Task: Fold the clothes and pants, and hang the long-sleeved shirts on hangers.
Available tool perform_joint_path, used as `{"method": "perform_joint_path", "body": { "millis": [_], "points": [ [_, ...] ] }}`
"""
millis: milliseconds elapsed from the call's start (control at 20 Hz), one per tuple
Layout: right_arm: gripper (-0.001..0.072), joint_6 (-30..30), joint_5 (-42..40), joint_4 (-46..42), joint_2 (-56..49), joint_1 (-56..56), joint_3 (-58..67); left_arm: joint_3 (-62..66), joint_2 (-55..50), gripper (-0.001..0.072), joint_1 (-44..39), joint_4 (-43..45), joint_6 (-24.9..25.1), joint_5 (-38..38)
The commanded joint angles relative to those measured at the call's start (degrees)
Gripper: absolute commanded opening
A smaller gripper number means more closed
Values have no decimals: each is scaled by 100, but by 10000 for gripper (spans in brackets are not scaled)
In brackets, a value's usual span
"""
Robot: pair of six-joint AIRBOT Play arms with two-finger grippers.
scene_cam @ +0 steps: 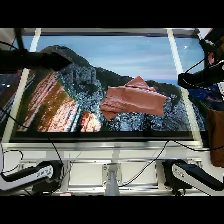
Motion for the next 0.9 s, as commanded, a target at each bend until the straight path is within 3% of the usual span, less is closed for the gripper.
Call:
{"method": "perform_joint_path", "body": {
  "millis": [0,350,850],
  "points": [
    [10,2,0,2,2,7,4,-372,-498,631,-719,232,-13,-385],
    [10,2,-2,2,2,7,4,-739,-1683,630,-1768,208,-120,326],
    [10,2,-442,4,0,7,4,-739,-2487,632,-1878,251,0,1019]
  ]
}}
